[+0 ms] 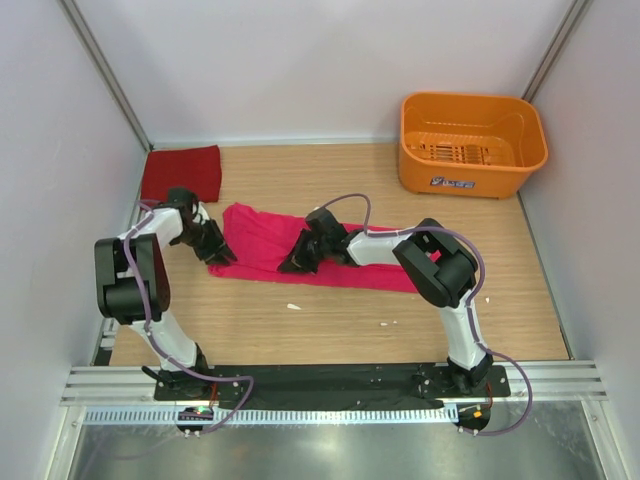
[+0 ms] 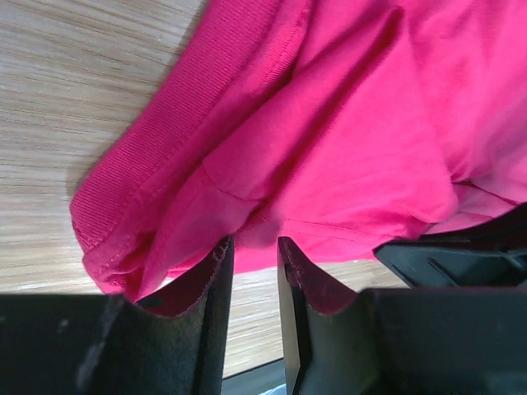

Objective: Fold and stack the t-shirts
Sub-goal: Fold the tshirt

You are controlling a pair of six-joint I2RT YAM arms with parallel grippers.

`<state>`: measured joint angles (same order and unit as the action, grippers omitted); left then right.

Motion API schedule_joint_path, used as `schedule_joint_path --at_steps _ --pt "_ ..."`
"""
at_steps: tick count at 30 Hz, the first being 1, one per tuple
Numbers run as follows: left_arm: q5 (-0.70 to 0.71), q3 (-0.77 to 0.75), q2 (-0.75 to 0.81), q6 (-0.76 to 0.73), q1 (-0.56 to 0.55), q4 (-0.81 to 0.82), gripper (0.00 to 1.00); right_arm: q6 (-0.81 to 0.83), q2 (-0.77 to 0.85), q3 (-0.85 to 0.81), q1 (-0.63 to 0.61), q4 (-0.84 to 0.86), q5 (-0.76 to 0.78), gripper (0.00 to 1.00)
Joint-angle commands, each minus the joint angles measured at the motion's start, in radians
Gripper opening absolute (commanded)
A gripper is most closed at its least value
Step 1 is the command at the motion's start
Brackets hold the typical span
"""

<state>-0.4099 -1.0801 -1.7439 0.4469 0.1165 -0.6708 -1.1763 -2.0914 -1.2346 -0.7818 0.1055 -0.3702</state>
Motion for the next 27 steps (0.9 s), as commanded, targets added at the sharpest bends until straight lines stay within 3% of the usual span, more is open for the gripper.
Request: schedule_joint_path --at_steps 1,4,8,21,27 --pt "0.04 -0.021 0.007 0.016 -0.008 0.027 0.3 0.006 0.03 -0.023 0.006 0.033 -0.016 0.01" --pt "0.068 -0.017 0.017 0.016 -0.009 0.028 0.38 0.007 0.028 -0.02 0.01 0.034 -0.019 0.01" --pt "0.056 -0.02 -0.012 0.026 -0.014 0.036 0.39 0.0 0.025 -0.012 0.013 0.042 -0.027 0.01" --pt "0.013 -0.052 -0.002 0.096 -0.031 0.06 0.14 0.017 0.03 -0.017 0.039 0.03 -0.059 0.01" --pt "-0.017 -0.099 0.03 0.145 -0.035 0.045 0.02 0.11 0.047 -0.057 0.059 -0.062 -0.052 0.01"
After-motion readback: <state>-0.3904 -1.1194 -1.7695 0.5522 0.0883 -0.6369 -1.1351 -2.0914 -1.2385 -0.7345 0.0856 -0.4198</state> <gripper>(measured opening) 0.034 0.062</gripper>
